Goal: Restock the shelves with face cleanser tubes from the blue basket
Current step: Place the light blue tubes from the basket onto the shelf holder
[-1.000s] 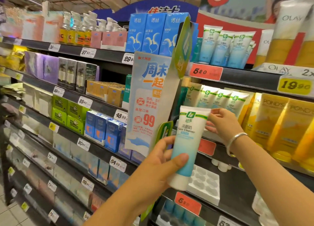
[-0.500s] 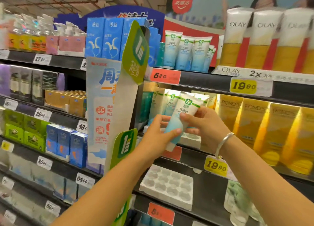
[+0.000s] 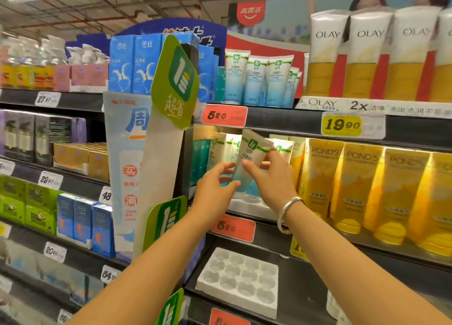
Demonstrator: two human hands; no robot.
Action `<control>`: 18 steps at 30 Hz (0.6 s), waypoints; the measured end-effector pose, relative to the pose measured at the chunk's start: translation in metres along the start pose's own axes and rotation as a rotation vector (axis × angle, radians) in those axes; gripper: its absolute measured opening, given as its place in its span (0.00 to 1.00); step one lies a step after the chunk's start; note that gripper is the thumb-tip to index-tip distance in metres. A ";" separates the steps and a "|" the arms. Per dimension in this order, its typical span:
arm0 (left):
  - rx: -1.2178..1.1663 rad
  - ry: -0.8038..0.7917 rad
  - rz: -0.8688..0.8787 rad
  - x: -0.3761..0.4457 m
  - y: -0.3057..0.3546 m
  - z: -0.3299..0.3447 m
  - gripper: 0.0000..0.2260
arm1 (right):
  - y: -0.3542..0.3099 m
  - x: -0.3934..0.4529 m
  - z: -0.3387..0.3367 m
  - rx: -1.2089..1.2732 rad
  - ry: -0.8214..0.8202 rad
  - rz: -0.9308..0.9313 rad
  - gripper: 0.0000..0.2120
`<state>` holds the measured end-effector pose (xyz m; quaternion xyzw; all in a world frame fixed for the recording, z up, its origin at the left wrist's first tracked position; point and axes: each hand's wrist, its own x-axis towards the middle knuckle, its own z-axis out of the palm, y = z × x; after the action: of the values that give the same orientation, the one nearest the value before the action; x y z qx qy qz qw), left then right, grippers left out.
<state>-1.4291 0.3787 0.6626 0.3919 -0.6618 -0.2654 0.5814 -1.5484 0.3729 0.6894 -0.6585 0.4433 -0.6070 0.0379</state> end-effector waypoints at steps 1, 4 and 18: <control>0.004 0.002 -0.011 0.001 -0.002 -0.001 0.17 | 0.001 0.003 0.002 0.000 -0.008 0.019 0.15; 0.021 0.004 -0.045 0.005 -0.004 -0.004 0.18 | -0.002 0.014 0.010 -0.056 -0.044 0.068 0.13; 0.103 -0.017 -0.109 0.008 -0.001 -0.008 0.19 | -0.013 0.046 0.022 -0.448 -0.125 0.201 0.22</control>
<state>-1.4213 0.3721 0.6680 0.4546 -0.6570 -0.2656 0.5396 -1.5293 0.3408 0.7267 -0.6396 0.6267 -0.4447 -0.0216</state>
